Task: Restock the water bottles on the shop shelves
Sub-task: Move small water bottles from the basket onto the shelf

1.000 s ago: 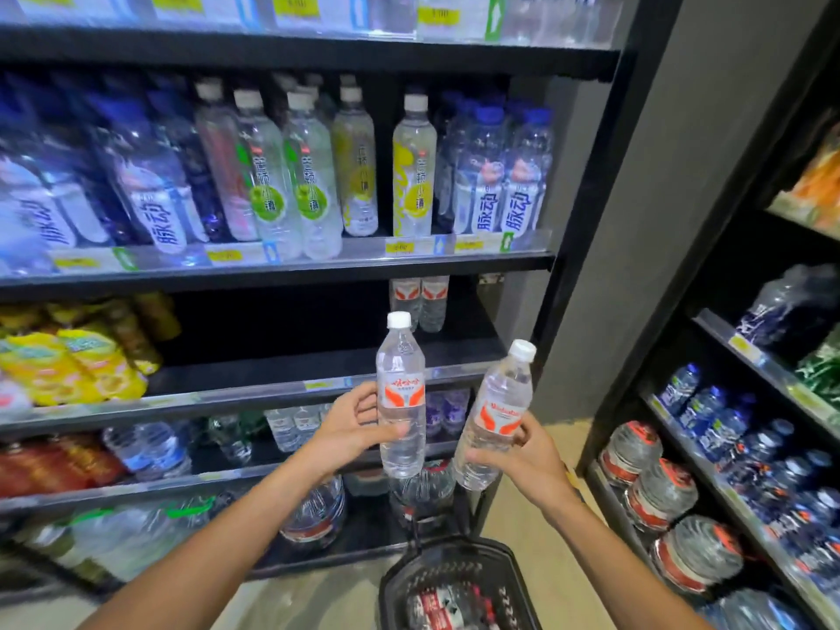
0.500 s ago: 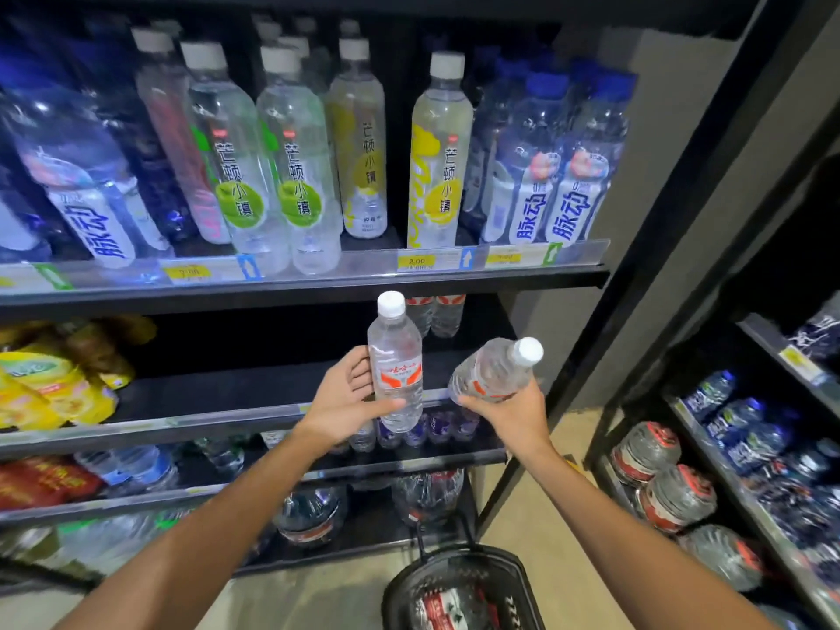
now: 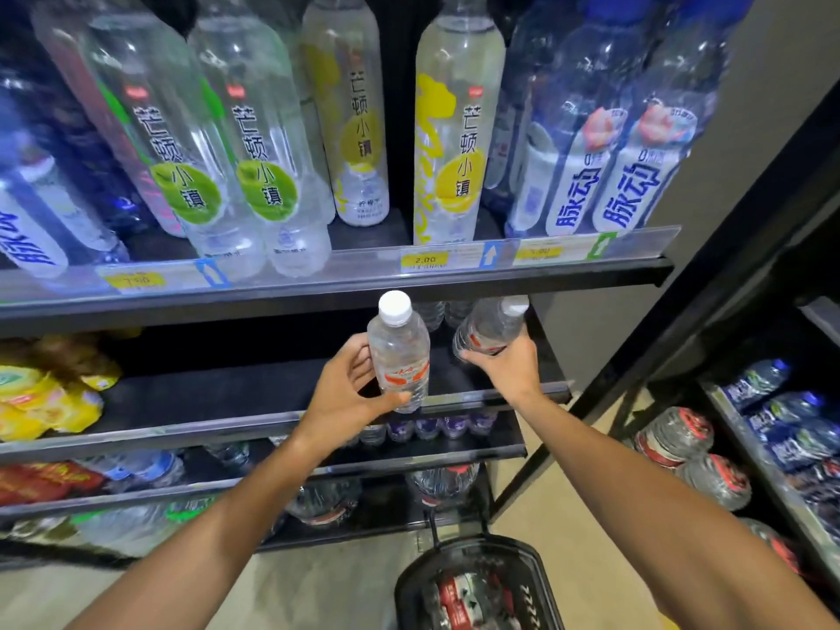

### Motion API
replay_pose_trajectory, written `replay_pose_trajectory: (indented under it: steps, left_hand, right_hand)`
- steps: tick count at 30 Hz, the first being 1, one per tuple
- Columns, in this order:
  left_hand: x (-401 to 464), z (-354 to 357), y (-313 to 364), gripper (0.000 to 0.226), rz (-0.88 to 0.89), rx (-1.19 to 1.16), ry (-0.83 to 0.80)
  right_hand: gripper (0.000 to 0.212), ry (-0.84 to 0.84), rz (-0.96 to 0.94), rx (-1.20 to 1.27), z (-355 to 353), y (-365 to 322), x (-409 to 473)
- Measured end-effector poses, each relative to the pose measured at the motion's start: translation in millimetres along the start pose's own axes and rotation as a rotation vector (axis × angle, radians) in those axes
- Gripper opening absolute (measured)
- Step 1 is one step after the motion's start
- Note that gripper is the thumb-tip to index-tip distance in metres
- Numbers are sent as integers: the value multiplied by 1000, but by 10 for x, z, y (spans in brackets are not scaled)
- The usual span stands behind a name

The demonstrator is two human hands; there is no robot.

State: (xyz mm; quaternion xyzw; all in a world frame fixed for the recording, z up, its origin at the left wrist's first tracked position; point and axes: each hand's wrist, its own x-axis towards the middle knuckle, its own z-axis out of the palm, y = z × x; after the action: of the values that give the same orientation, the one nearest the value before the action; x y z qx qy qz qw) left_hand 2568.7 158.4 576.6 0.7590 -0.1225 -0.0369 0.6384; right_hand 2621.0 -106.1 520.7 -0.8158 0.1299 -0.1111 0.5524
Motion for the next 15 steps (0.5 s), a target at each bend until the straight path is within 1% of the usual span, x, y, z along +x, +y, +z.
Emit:
replay_pose_trajectory:
  steps: [3,7,9,11,15]
  left_hand:
    - [15,-12,2,69,20,1,5]
    - [15,-8,7,71,38,15,20]
    - [-3,9,12,71,49,24,43]
    - [-16,18,22,70,62,37,55]
    - [-66,44,2,71,73,59,64]
  right_hand:
    - [60,-25,67,-99,28,47,130]
    - [49,-144,28,-218,60,87,254]
    - [45,-161,-2,-267,69,106,249]
    - [44,-180,-1,-301,52,131,236]
    - [53,-289,-11,-333,8,195,194]
